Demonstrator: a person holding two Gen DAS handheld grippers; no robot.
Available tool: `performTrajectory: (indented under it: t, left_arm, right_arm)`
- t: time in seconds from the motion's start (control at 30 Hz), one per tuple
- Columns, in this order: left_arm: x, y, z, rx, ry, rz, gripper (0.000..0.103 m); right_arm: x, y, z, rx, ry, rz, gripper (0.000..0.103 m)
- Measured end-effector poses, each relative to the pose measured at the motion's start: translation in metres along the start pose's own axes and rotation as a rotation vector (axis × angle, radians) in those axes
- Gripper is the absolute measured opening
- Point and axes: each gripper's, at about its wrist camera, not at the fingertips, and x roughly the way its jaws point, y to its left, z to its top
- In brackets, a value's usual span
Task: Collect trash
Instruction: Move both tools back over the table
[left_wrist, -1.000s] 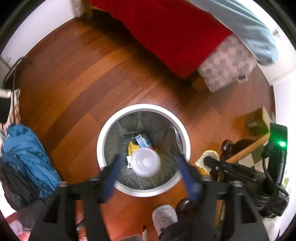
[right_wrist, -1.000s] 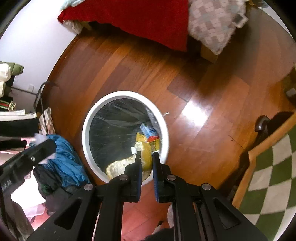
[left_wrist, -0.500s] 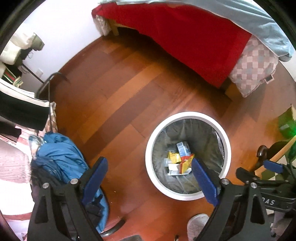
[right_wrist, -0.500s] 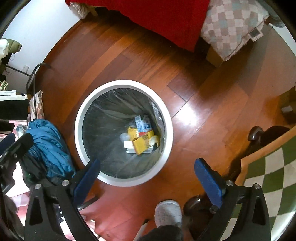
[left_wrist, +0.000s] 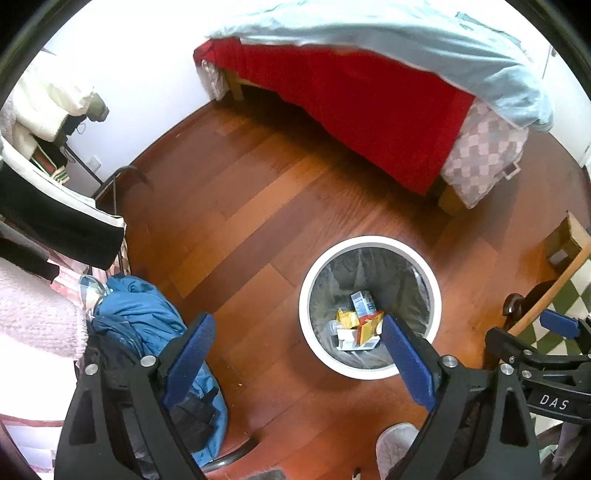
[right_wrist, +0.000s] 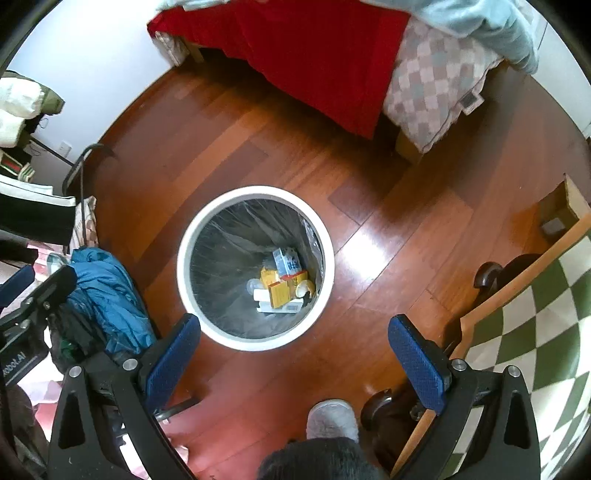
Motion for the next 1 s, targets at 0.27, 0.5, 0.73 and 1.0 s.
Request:
performTrajectory:
  t: [0.27, 0.5, 0.73, 1.0]
  left_arm:
    - [-0.058, 0.003, -0.016, -0.007, -0.069, -0.045, 0.092]
    - [-0.121, -0.005, -0.034, 0.004, -0.159, -0.039, 0.092]
    - [-0.156, -0.059, -0.061, 0.078, -0.206, -0.132, 0.092]
    - [-0.145, -0.208, -0.105, 0.338, -0.121, -0.279, 0.095]
  right_arm:
    - [-0.074, 0.008, -0.028, -0.019, -0.104, 0.019, 0.102]
    - [-0.144, 0.005, -0.064, 0.02, -0.204, 0.116, 0.102]
    - [-0.222, -0.067, -0.135, 0.203, -0.331, 0.159, 0.102]
    - [-0.264, -0.241, -0.264, 0.61, -0.339, 0.02, 0.102]
